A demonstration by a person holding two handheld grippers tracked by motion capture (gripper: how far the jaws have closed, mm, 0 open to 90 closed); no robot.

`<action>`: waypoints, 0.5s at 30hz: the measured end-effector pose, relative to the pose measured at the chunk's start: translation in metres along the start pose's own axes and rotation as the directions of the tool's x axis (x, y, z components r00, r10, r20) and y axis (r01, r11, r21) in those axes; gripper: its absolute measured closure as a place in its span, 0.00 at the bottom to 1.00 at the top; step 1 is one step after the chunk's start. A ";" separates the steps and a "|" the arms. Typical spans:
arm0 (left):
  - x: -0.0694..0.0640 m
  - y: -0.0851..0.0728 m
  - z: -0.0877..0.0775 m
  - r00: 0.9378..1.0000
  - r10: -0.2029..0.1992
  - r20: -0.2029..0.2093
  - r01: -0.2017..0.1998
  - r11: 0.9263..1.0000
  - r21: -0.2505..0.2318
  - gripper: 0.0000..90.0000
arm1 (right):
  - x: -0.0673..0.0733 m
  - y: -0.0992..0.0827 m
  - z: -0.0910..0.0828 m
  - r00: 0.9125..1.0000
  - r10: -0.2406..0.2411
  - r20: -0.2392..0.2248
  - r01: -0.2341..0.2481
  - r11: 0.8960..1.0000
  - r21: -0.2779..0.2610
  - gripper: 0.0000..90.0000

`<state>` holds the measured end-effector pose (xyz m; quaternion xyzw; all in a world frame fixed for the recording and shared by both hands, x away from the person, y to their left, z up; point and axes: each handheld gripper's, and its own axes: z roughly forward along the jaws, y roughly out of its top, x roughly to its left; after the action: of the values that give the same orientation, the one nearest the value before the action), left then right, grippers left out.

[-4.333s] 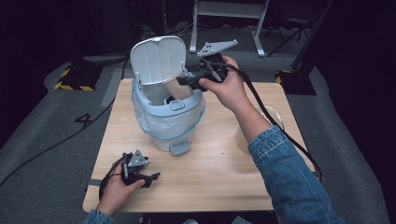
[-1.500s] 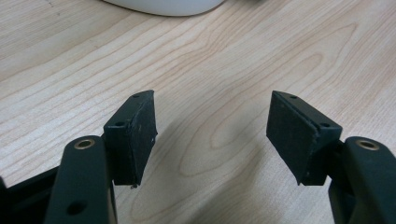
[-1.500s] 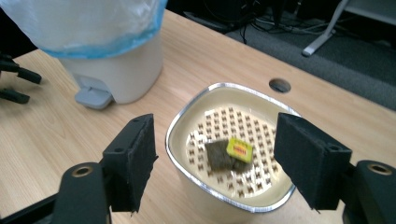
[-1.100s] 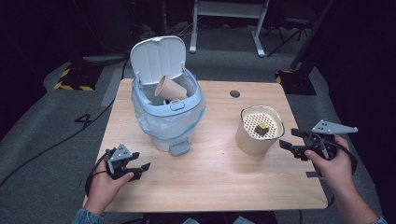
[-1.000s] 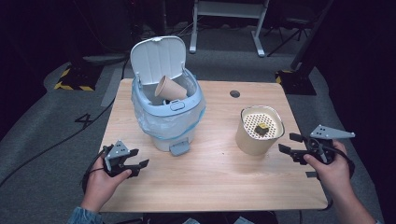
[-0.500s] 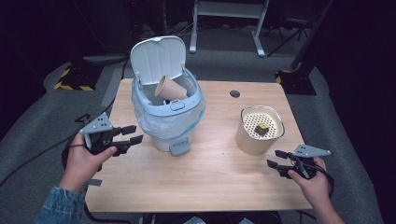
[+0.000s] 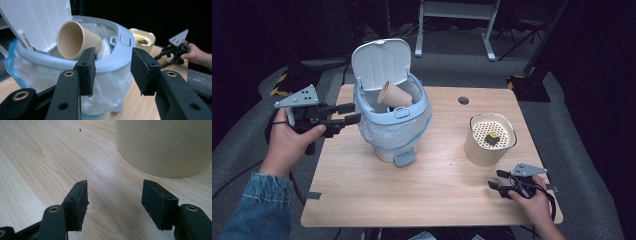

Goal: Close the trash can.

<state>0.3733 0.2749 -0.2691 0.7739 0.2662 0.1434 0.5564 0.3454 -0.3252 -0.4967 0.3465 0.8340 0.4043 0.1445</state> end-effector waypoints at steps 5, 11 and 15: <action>0.009 0.017 0.000 1.000 0.027 -0.010 -0.027 1.000 -0.007 0.65 | 0.001 -0.004 0.004 1.000 -0.006 0.009 0.005 1.000 0.017 0.46; 0.023 0.038 0.007 0.998 0.061 -0.003 -0.061 0.998 -0.019 0.69 | 0.001 -0.004 0.005 1.000 -0.020 0.014 0.019 1.000 0.020 0.45; 0.033 0.053 0.012 0.995 0.100 -0.003 -0.100 0.994 -0.034 0.73 | 0.003 -0.004 0.005 0.999 -0.034 0.022 0.034 0.999 0.024 0.45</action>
<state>0.4194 0.2718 -0.2256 0.7765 0.2251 0.1761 0.5617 0.3438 -0.3219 -0.5031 0.3384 0.8429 0.3880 0.1564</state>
